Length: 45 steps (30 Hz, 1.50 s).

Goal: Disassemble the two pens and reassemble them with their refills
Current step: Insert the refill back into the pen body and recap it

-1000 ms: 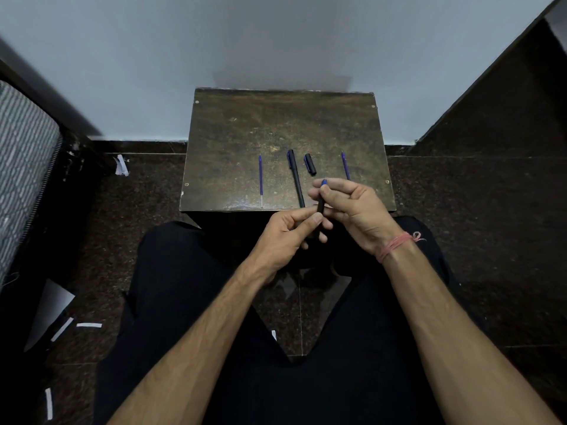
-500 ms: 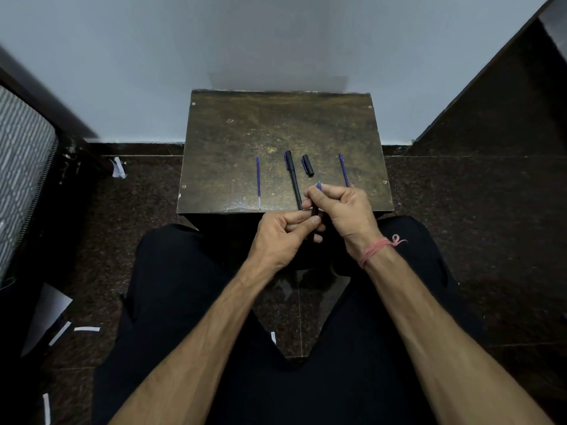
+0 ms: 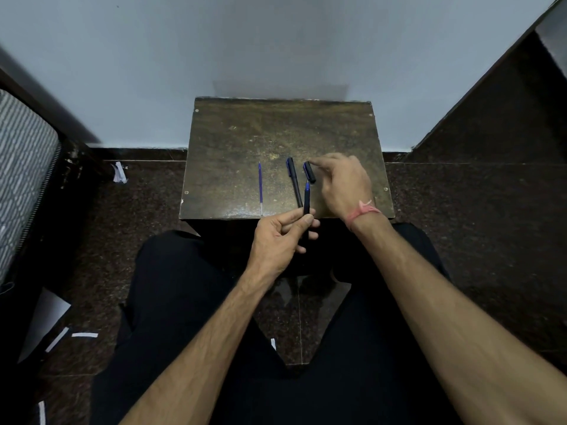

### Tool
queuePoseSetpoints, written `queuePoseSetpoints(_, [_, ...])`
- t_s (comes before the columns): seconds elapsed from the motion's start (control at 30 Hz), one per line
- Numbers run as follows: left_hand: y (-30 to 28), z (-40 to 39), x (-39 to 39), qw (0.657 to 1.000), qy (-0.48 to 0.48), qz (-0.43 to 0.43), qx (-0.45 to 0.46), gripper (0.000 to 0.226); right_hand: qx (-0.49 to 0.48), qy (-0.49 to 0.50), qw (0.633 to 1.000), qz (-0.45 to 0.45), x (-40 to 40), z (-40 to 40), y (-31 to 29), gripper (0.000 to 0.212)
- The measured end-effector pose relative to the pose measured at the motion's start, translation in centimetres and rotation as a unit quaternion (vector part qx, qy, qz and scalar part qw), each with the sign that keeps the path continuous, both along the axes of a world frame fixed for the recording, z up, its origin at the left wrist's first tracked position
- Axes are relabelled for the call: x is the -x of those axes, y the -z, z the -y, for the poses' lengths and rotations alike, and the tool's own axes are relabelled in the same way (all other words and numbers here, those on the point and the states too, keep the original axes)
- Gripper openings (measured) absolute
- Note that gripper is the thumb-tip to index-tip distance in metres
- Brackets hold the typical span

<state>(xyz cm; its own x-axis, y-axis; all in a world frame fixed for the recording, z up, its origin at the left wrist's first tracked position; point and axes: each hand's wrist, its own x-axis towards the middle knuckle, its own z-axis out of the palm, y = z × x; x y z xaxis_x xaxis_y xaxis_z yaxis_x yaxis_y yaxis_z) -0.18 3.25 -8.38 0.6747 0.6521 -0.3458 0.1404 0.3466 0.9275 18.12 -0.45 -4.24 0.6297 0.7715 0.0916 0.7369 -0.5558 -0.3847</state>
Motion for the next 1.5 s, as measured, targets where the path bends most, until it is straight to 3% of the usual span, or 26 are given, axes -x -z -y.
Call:
queuePoseSetpoints(0.17, [-0.1,-0.2,0.1,1.0,-0.018,0.007,0.015,0.021,0.081,-0.062,0.993,0.061,-0.2,-1.0,0.4,0.025])
queuePoseSetpoints(0.37, [-0.2,-0.4,0.2,0.999,-0.031,0.01,0.021,0.024,0.098,-0.023,0.992,0.073,0.8,0.7,0.0,0.017])
queuePoseSetpoints(0.43, [-0.1,-0.4,0.3,0.999,-0.038,0.005,0.017,0.024,0.074,0.015,0.997,0.024,1.4,1.9,0.2,0.014])
queuePoseSetpoints(0.5, [-0.1,-0.4,0.3,0.999,-0.04,-0.008,0.001,0.024,-0.033,0.082,0.984,-0.152,2.1,3.2,0.6,0.023])
queuePoseSetpoints(0.53, [0.0,-0.3,0.3,0.999,-0.037,-0.018,-0.013,0.025,-0.122,0.126,0.939,-0.296,2.4,3.7,0.6,0.028])
queuePoseSetpoints(0.6, [0.0,-0.1,0.2,0.999,-0.026,-0.033,-0.033,0.027,-0.294,0.185,0.759,-0.55,2.7,4.6,0.4,0.029])
queuePoseSetpoints(0.63, [-0.1,0.1,0.3,0.999,-0.019,-0.034,-0.036,0.027,-0.345,0.192,0.679,-0.619,2.7,5.0,0.3,0.026])
queuePoseSetpoints(0.67, [-0.2,0.2,0.3,0.999,-0.01,-0.032,-0.038,0.026,-0.368,0.193,0.63,-0.656,2.6,5.4,0.1,0.024])
queuePoseSetpoints(0.7, [-0.2,0.3,0.3,0.999,-0.001,-0.03,-0.04,0.025,-0.372,0.187,0.605,-0.678,2.4,5.6,-0.2,0.022])
queuePoseSetpoints(0.8, [-0.5,0.6,0.3,0.999,0.005,-0.032,-0.042,0.021,-0.367,0.166,0.577,-0.711,2.2,5.9,-0.5,0.02])
queuePoseSetpoints(1.03, [-0.7,0.7,0.4,0.998,0.005,-0.04,-0.043,0.018,-0.357,0.149,0.585,-0.713,1.9,6.1,0.0,0.017])
queuePoseSetpoints(1.27, [-0.8,0.5,0.5,0.998,0.006,-0.052,-0.046,0.02,-0.301,0.11,0.667,-0.673,2.6,5.9,0.8,0.018])
queuePoseSetpoints(1.43, [-0.5,0.2,0.6,0.999,-0.003,-0.04,-0.03,0.012,-0.273,0.096,0.683,-0.671,3.3,5.6,1.2,0.018])
queuePoseSetpoints(1.5, [-0.3,0.1,0.4,0.999,-0.007,-0.033,-0.012,0.011,-0.282,0.084,0.696,-0.655,3.3,5.6,1.1,0.027])
